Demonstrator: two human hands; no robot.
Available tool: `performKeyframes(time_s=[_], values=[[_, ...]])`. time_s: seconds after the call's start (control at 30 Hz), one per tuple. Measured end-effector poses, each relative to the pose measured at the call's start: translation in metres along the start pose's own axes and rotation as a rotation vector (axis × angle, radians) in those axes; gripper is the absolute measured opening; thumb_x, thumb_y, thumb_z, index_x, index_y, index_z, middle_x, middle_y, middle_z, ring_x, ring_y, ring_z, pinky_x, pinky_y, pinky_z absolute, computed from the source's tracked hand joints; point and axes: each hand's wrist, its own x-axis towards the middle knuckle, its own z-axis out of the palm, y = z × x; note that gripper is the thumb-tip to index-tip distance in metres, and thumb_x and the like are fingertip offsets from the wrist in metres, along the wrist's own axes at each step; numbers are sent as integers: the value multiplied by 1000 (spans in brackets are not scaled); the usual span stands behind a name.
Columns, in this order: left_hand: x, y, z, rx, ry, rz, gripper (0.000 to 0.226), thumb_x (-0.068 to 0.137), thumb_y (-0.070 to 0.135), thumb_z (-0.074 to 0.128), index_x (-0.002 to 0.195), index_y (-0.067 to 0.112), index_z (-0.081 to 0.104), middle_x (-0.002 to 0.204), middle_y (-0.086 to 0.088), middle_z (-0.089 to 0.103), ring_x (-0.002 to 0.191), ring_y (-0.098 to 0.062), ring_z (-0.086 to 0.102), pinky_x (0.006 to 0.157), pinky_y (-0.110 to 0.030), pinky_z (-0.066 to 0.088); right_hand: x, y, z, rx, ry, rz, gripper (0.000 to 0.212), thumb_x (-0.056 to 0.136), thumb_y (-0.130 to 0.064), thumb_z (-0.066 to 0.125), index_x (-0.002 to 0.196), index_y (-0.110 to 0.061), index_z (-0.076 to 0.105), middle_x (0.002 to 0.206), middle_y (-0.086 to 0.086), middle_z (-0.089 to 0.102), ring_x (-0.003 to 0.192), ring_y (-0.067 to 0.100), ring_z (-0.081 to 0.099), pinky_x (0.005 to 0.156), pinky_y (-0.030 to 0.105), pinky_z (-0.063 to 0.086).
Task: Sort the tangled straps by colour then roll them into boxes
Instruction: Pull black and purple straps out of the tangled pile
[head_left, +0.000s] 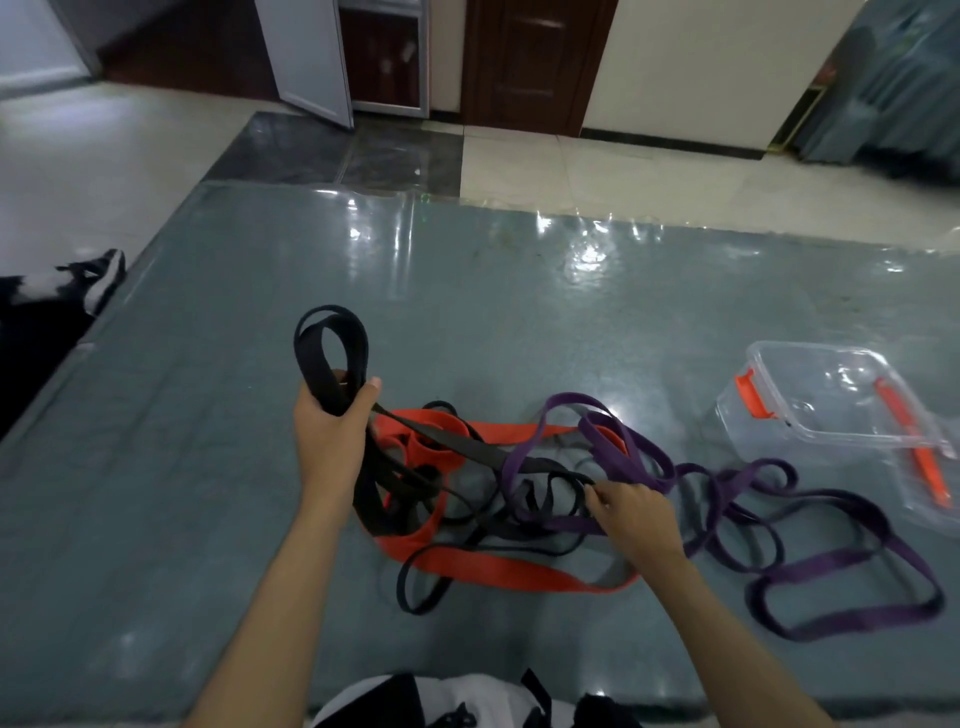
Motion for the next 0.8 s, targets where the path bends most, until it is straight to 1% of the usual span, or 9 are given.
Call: performKeyframes(time_s=[0.07, 0.23, 0.33, 0.43, 0.5, 0.6, 0.67, 0.73, 0.8], values=[[-3, 0, -1, 13, -10, -1, 31, 82, 42, 81, 102, 26, 64, 90, -4, 70, 80, -23, 68, 87, -53, 61, 1, 10, -2, 35, 10, -2, 47, 99, -41, 57, 58, -19, 50, 47, -3, 54, 42, 14, 56, 44, 37, 52], [-9, -3, 6, 96, -101, -29, 27, 88, 31, 81, 97, 13, 63, 71, -5, 63, 58, -18, 63, 62, -38, 55, 2, 12, -7, 133, 58, -45, 50, 98, -35, 60, 53, -16, 49, 40, -4, 47, 34, 9, 46, 38, 34, 49], [-12, -6, 13, 160, -175, -52, 29, 84, 34, 84, 92, 13, 65, 71, -6, 68, 61, -24, 68, 63, -38, 56, 2, -3, -12, 277, 131, 6, 53, 98, -29, 63, 50, -15, 47, 39, -2, 42, 34, 8, 34, 38, 37, 44], [-15, -8, 20, 143, -260, -117, 29, 86, 30, 84, 97, 10, 66, 71, -10, 70, 56, -23, 65, 56, -33, 56, 2, -19, -15, 413, 206, 44, 54, 98, -25, 64, 49, -19, 43, 40, -5, 38, 35, 7, 32, 39, 32, 39], [-14, -6, 24, 114, -316, -141, 26, 88, 26, 82, 100, 9, 66, 78, -13, 75, 55, -22, 64, 57, -34, 56, 4, -24, -12, 436, 199, 75, 52, 99, -28, 64, 52, -21, 42, 42, -7, 38, 37, 8, 33, 41, 30, 38], [-5, -10, 26, 80, -300, -174, 28, 88, 23, 80, 107, 8, 66, 84, -14, 77, 59, -24, 64, 64, -40, 56, 8, -24, 0, 385, 20, 93, 31, 101, -37, 61, 74, -22, 63, 58, -10, 59, 50, 10, 54, 49, 30, 45], [5, -17, 25, 86, -237, -189, 29, 87, 25, 79, 108, 11, 65, 77, -13, 73, 63, -27, 67, 68, -44, 58, 7, -18, 12, 375, -124, 65, 18, 101, -39, 60, 110, -28, 73, 80, -14, 65, 68, 10, 62, 62, 28, 48], [17, -28, 21, 170, -172, -161, 29, 87, 28, 75, 109, 17, 61, 83, -11, 72, 74, -29, 70, 72, -45, 57, 3, -10, 24, 441, -253, -10, 39, 101, -42, 60, 140, -44, 57, 100, -13, 61, 78, 7, 61, 71, 27, 51], [29, -38, 15, 327, -128, -132, 28, 91, 27, 70, 112, 17, 53, 95, -6, 66, 82, -21, 65, 69, -36, 50, -5, 1, 34, 497, -313, -70, 53, 101, -45, 61, 147, -56, 36, 117, -12, 56, 88, 6, 61, 82, 26, 54]])
